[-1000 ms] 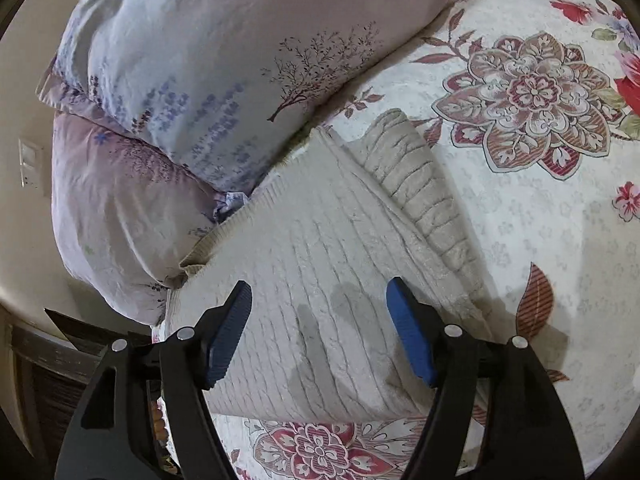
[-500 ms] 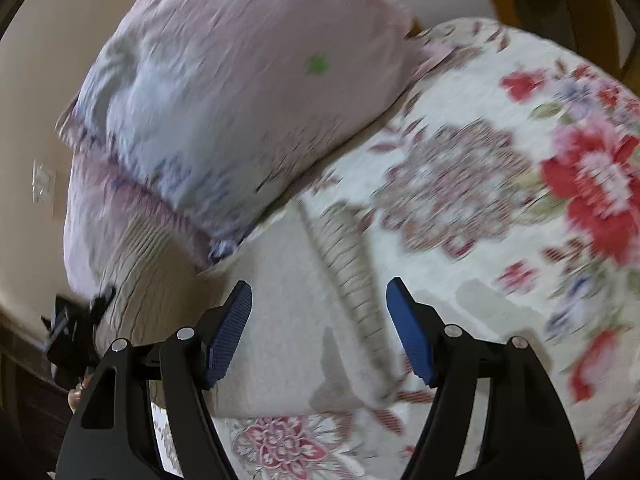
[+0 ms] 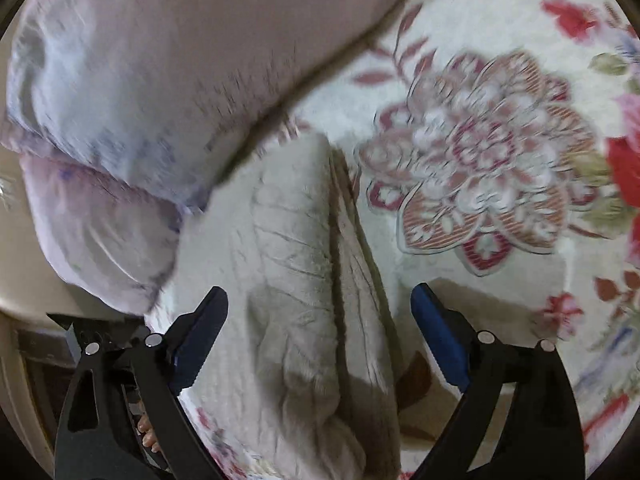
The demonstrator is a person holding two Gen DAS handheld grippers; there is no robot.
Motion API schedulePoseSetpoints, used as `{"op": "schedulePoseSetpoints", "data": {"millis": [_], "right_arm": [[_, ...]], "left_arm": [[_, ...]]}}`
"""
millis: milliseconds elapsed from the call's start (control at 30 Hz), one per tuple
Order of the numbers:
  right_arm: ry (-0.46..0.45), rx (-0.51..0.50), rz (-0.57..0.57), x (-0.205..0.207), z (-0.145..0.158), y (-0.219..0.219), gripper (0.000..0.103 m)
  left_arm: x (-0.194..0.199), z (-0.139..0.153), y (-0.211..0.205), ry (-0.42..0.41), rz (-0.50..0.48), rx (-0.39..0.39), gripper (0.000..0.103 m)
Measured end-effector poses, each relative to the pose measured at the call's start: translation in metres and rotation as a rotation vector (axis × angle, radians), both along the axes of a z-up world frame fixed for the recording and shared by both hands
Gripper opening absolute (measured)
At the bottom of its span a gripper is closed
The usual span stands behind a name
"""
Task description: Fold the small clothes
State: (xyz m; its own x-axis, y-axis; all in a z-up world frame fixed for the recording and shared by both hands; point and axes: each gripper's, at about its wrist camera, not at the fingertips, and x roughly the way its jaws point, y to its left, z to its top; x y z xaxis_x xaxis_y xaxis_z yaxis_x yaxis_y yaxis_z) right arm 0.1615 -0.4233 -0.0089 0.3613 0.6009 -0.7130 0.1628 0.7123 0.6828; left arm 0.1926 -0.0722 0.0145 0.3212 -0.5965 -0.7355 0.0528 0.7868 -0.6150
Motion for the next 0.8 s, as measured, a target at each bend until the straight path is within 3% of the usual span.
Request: {"op": "schedulePoseSetpoints", "data": {"millis": [67,100,133,233,300,333,400,433,533,567,633,700,767,800], "right_arm": [[-0.026,-0.007,0.029,0.001,0.0,0.008,0.076],[-0.01,-0.003,0.04,0.002,-0.004,0.011,0.057],[-0.016,-0.01,0.032,0.0,-0.004,0.013,0.052],[-0.079,-0.005,0.043,-0.008,0.005,0.022,0.032],[-0.124,-0.017,0.057,-0.014,0.017,0.032,0.03],[-0.15,-0.011,0.068,-0.018,0.025,0.037,0.03],[-0.185,0.014,0.108,-0.021,0.038,0.051,0.028],[-0.195,0.017,0.135,-0.023,0.041,0.059,0.028],[-0.202,-0.086,0.259,-0.027,0.045,0.103,0.033],[-0.218,-0.12,0.238,-0.028,0.046,0.107,0.036],[-0.252,-0.113,0.147,-0.026,0.049,0.102,0.053],[-0.235,-0.071,0.099,-0.018,0.046,0.099,0.056],[-0.161,-0.071,0.135,-0.001,0.033,0.115,0.056],[-0.124,-0.118,0.159,0.008,0.027,0.131,0.031]], "left_arm": [[-0.001,-0.012,-0.017,0.017,-0.017,0.016,0.081],[-0.003,-0.015,-0.024,0.006,-0.016,0.006,0.083],[0.002,-0.014,-0.034,-0.02,-0.012,0.005,0.085],[0.008,-0.022,-0.059,-0.034,-0.029,-0.019,0.064],[0.009,-0.019,-0.052,-0.046,-0.023,-0.055,0.044],[0.007,-0.015,-0.045,-0.054,-0.03,-0.1,0.038],[0.0,-0.001,-0.026,-0.088,-0.052,-0.138,0.037],[-0.013,0.014,-0.013,-0.154,-0.062,-0.122,0.037],[-0.031,0.029,0.013,-0.217,-0.049,-0.025,0.041],[-0.04,0.03,0.022,-0.221,-0.024,0.067,0.044],[-0.053,0.03,0.033,-0.227,0.04,0.19,0.047],[-0.066,0.039,0.049,-0.268,0.071,0.221,0.058],[-0.085,0.051,0.058,-0.311,0.1,0.278,0.071],[-0.092,0.054,0.065,-0.326,0.103,0.302,0.073]]}}
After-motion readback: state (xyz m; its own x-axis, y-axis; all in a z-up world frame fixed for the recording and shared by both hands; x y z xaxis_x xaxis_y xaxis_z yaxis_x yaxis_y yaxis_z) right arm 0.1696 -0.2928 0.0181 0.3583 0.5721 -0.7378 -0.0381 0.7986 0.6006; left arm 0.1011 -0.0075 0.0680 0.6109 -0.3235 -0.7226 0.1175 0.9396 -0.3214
